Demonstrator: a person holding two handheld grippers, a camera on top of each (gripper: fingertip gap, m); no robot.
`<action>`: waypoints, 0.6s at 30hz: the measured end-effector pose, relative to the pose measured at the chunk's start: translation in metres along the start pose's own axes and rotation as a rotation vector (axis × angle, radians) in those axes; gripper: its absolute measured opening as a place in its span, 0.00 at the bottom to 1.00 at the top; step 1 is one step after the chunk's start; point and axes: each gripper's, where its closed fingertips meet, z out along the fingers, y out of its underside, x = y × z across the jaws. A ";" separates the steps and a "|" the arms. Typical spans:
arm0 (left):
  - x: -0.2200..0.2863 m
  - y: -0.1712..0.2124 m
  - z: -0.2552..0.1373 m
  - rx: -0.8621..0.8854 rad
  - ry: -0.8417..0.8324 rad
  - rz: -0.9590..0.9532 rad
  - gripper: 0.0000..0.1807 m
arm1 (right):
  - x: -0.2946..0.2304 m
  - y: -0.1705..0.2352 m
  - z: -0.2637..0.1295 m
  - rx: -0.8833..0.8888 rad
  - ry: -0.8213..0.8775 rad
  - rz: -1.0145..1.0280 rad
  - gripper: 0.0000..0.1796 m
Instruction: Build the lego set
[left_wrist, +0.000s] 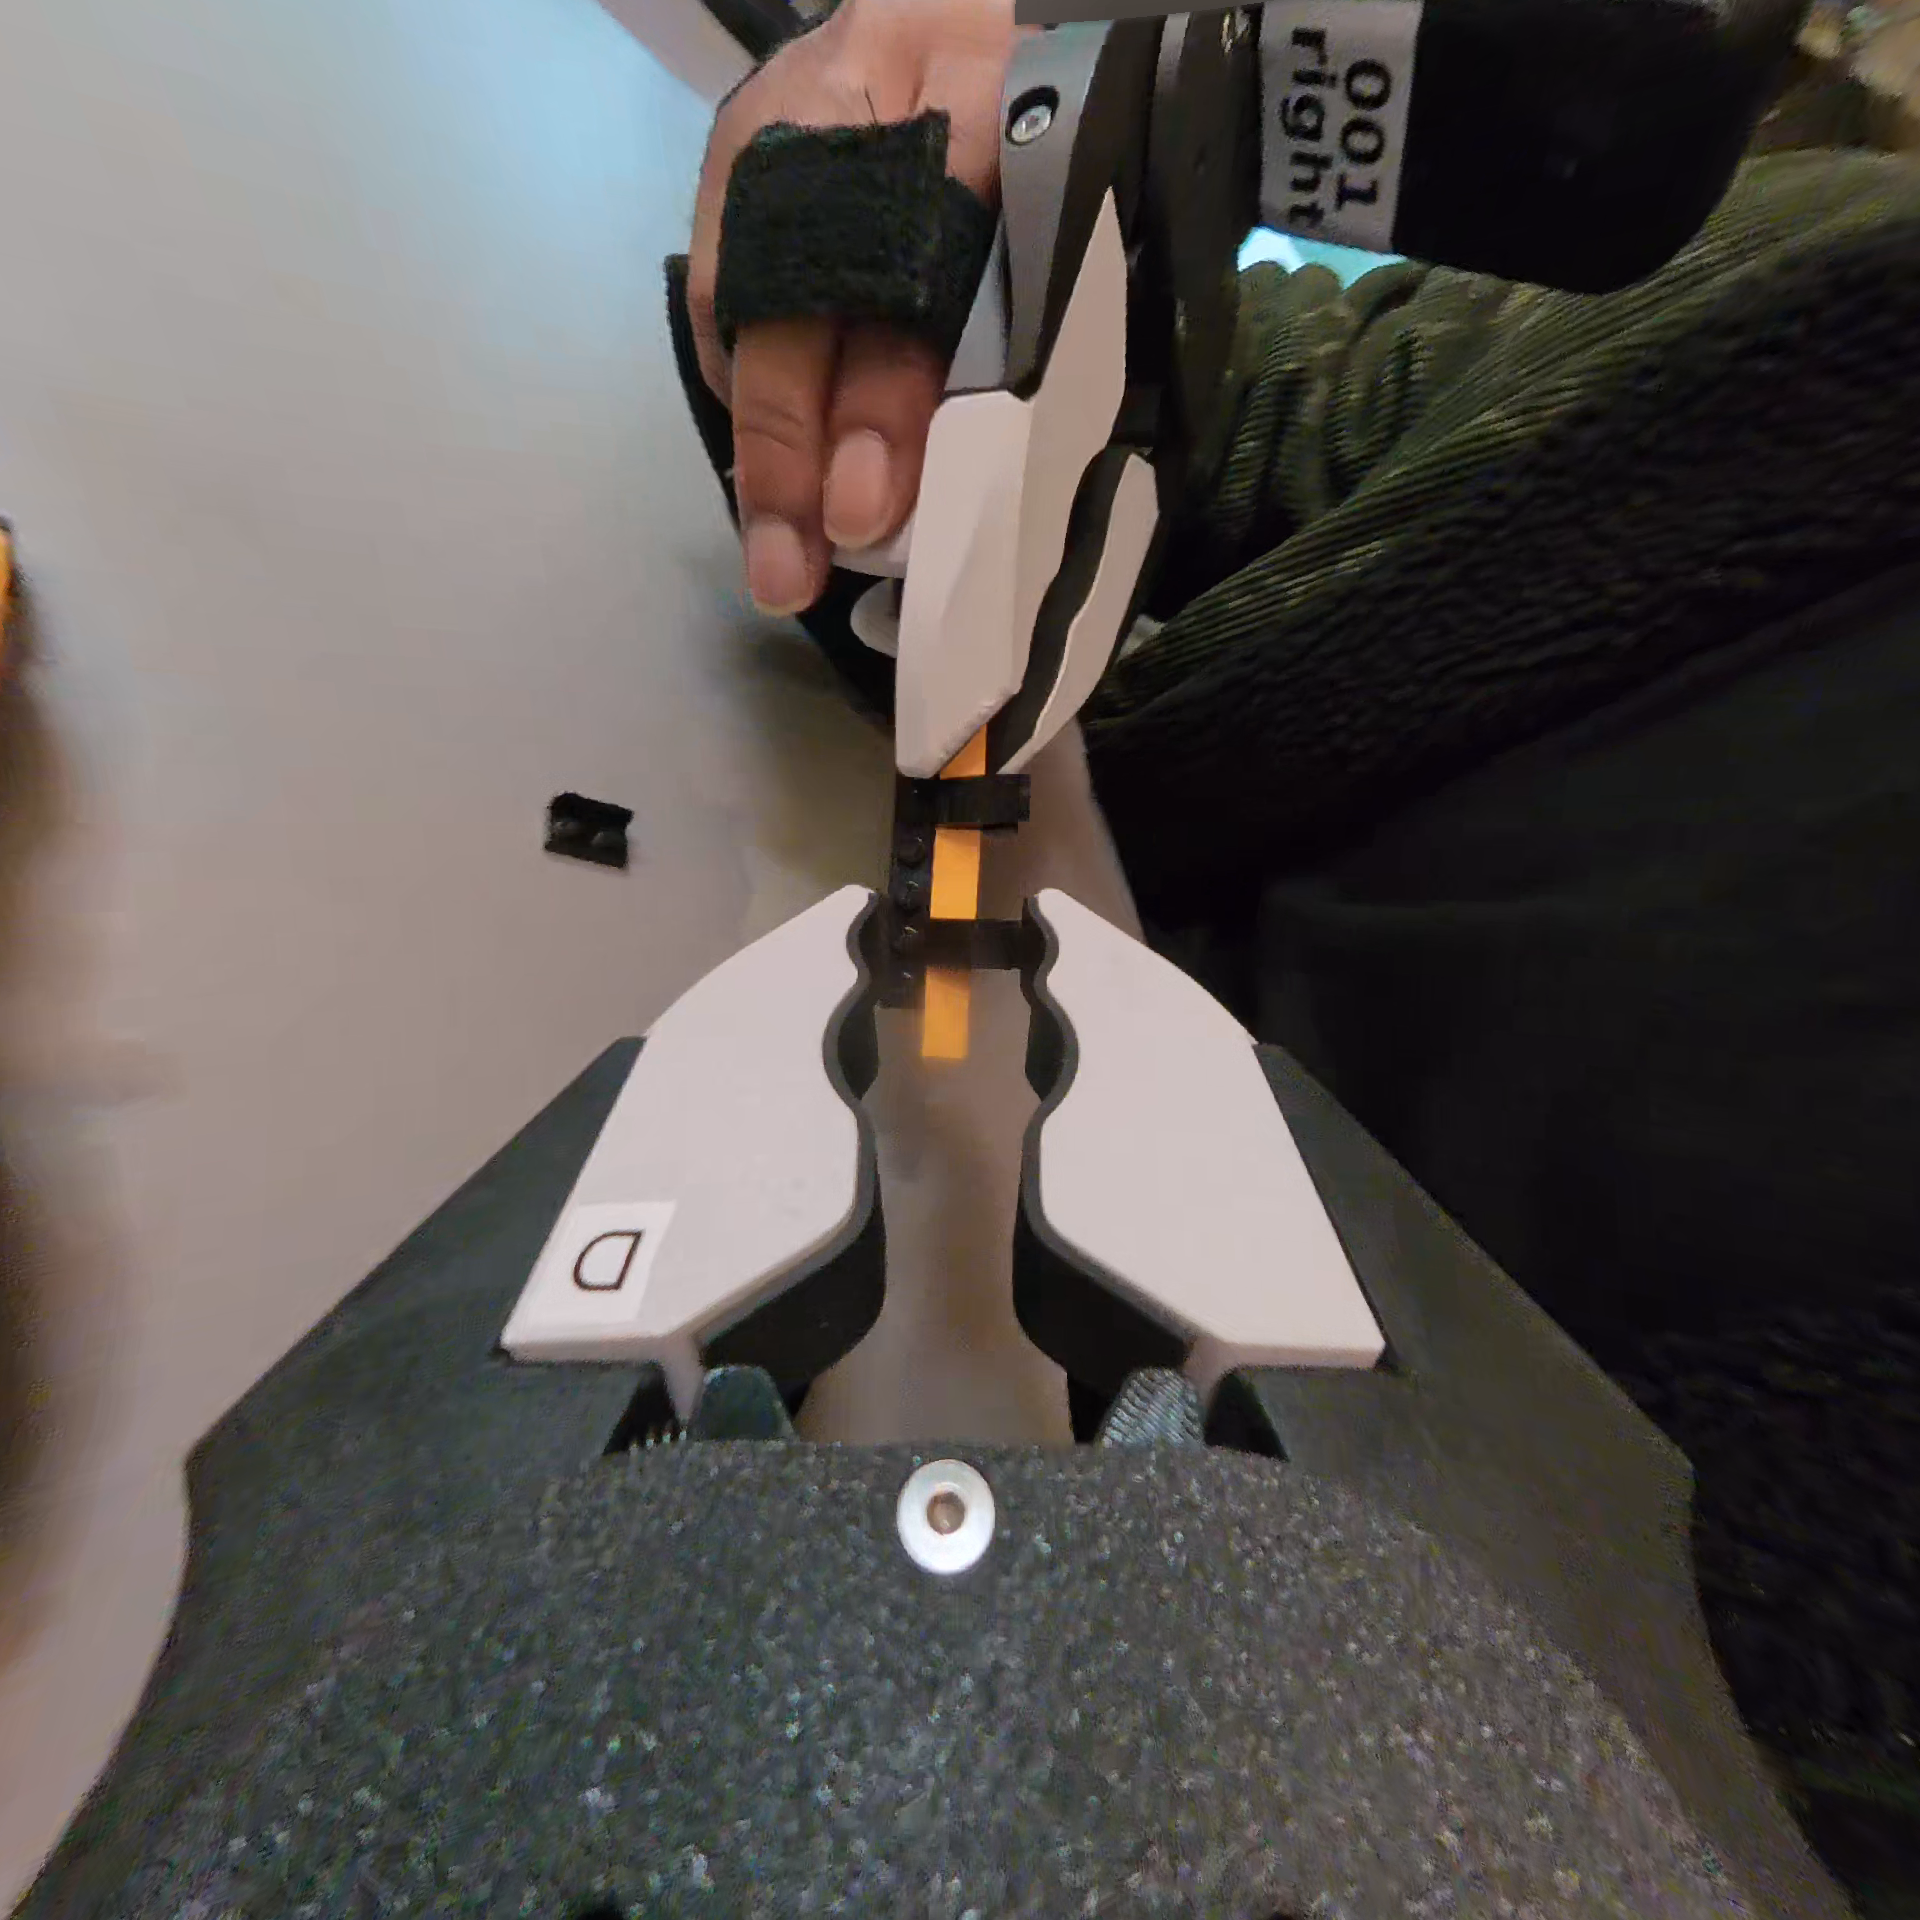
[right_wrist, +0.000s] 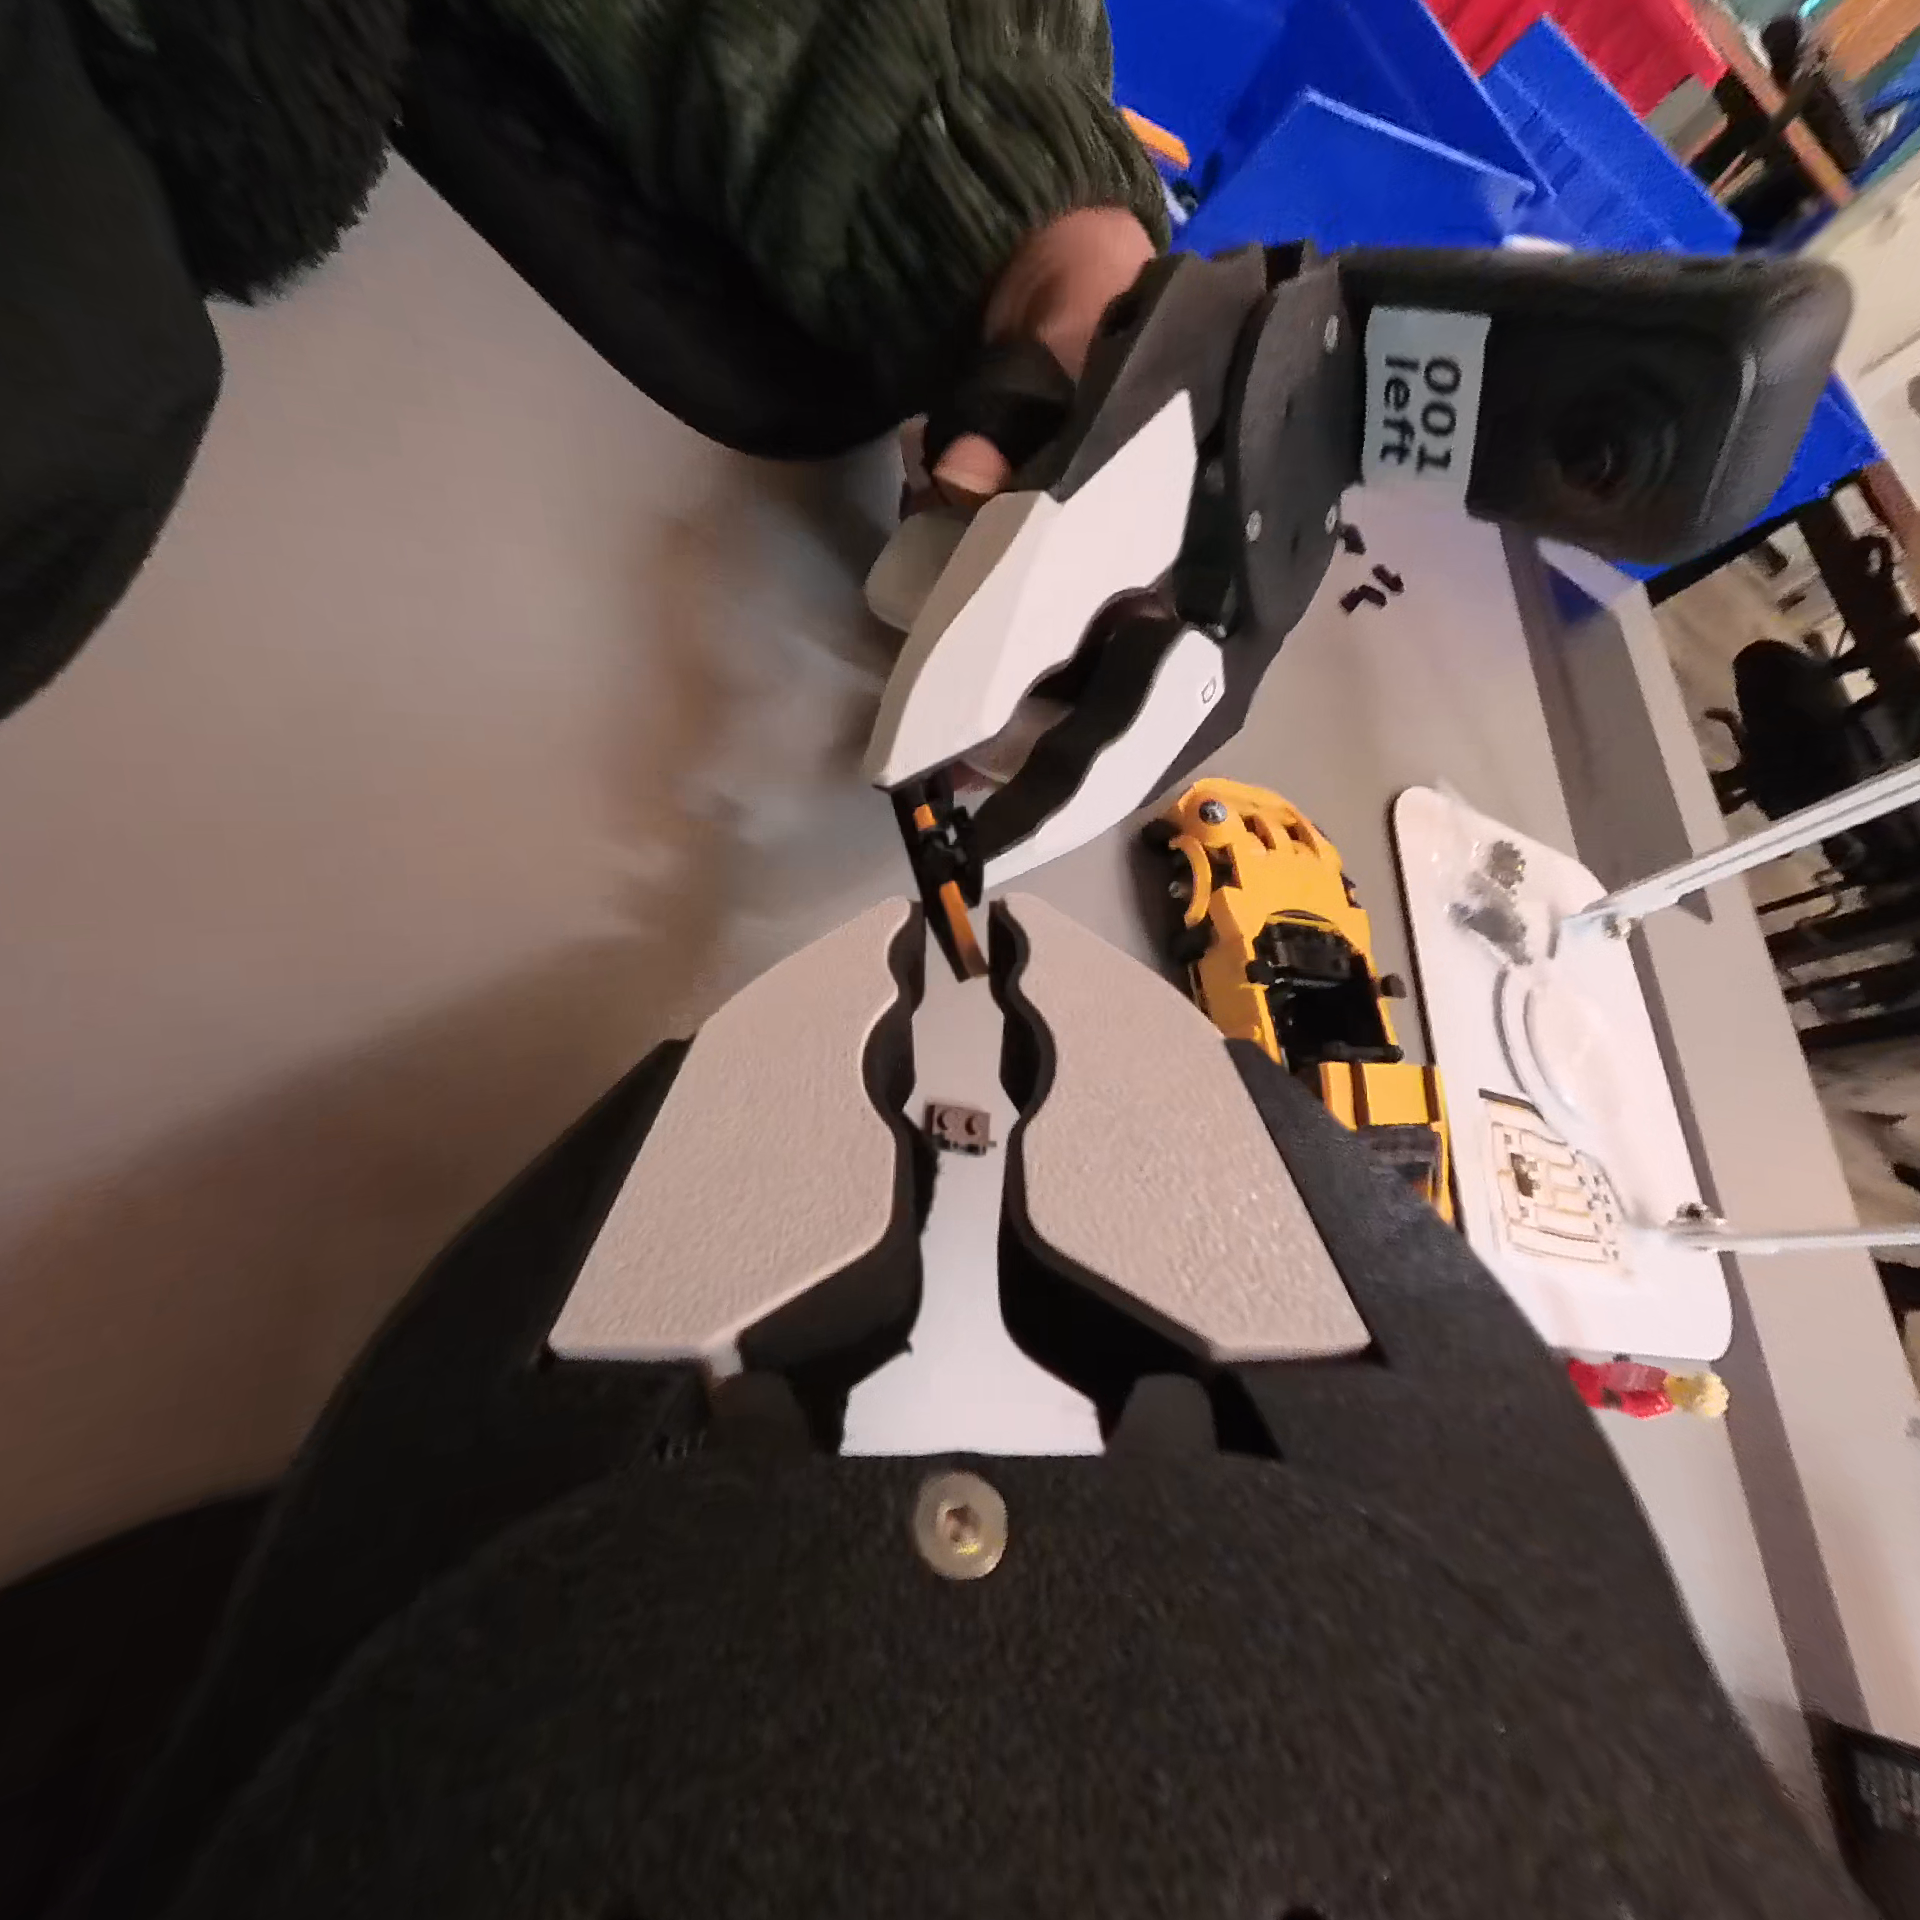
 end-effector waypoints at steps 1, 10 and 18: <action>0.003 0.000 0.000 0.004 0.022 -0.008 0.13 | -0.001 -0.003 -0.001 0.008 -0.002 -0.008 0.06; 0.001 -0.008 -0.002 0.026 -0.087 0.062 0.16 | 0.001 0.005 -0.007 -0.002 -0.075 0.319 0.05; -0.016 0.000 0.002 -0.101 -0.402 0.312 0.11 | -0.002 0.005 0.003 0.044 -0.219 0.826 0.05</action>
